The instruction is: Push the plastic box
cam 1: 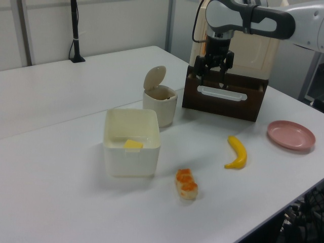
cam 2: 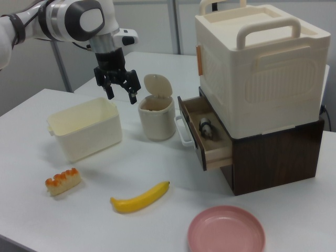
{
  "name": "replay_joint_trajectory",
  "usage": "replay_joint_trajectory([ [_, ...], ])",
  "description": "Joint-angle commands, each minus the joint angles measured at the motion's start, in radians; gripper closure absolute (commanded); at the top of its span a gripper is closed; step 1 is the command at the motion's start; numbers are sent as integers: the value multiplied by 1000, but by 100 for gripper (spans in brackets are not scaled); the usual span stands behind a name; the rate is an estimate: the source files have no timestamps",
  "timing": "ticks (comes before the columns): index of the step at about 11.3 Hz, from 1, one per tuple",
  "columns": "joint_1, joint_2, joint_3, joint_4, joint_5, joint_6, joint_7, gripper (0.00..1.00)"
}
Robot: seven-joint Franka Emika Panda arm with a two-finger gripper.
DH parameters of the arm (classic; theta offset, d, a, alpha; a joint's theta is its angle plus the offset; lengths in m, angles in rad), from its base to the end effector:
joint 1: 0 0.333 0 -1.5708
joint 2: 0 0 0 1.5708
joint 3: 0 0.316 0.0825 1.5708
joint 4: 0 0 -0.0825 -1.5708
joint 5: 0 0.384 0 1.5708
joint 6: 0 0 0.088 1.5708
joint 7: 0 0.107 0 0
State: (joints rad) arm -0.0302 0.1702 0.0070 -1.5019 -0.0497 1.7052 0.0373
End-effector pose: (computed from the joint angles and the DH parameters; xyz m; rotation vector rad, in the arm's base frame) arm 0.6164 -0.0193 0.5698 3.0921 -0.0847 0.0517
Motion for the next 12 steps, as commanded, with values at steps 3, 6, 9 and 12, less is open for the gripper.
replay_joint_trajectory([
  [3, 12, -23, 2, -20, -9, -30, -40, 0],
  [6, 58, -21, 2, -21, -2, -93, -285, 0],
  [9, 64, -15, 2, -38, 60, -128, -762, 0],
  [12, 111, 35, 1, -54, 53, -101, -1006, 0],
])
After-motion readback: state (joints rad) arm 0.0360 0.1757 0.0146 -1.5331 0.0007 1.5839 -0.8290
